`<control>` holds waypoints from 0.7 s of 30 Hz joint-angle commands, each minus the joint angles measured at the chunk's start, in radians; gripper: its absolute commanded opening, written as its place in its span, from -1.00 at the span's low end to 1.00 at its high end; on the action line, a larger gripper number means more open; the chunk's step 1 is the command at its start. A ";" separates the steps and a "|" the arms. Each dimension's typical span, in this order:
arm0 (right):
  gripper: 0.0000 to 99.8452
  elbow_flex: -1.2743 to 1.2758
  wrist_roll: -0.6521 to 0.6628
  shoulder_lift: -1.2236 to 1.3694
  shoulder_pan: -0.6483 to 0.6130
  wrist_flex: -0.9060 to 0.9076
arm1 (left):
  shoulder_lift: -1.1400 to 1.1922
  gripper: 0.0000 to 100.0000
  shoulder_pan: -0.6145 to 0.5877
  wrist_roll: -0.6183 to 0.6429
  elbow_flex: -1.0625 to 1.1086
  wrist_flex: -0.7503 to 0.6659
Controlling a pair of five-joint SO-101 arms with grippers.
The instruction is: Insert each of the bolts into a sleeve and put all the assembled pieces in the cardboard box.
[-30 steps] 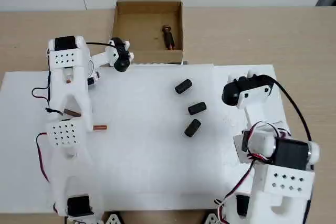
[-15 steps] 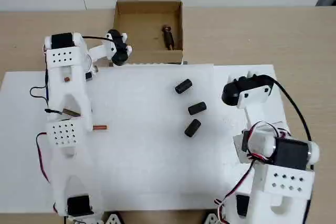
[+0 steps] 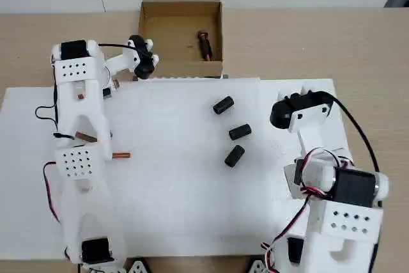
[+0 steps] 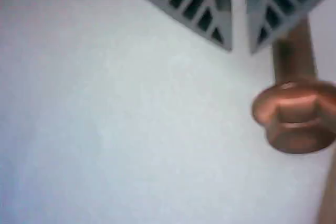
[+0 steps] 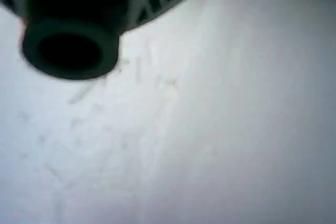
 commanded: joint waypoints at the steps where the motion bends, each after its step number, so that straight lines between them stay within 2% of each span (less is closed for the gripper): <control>1: -0.99 -0.008 -0.003 -0.008 0.007 -0.015 | -0.017 -0.99 -0.009 0.008 -0.035 0.018; 11: -0.99 -0.008 -0.003 -0.008 0.007 -0.015 | -0.009 -0.98 -0.008 0.028 -0.036 0.000; 16: -0.99 -0.008 -0.003 -0.008 0.007 -0.015 | -0.008 -0.83 -0.014 0.028 -0.036 -0.025; 21: -0.99 -0.008 -0.003 -0.008 0.007 -0.015 | -0.008 -0.82 -0.018 0.026 -0.036 -0.048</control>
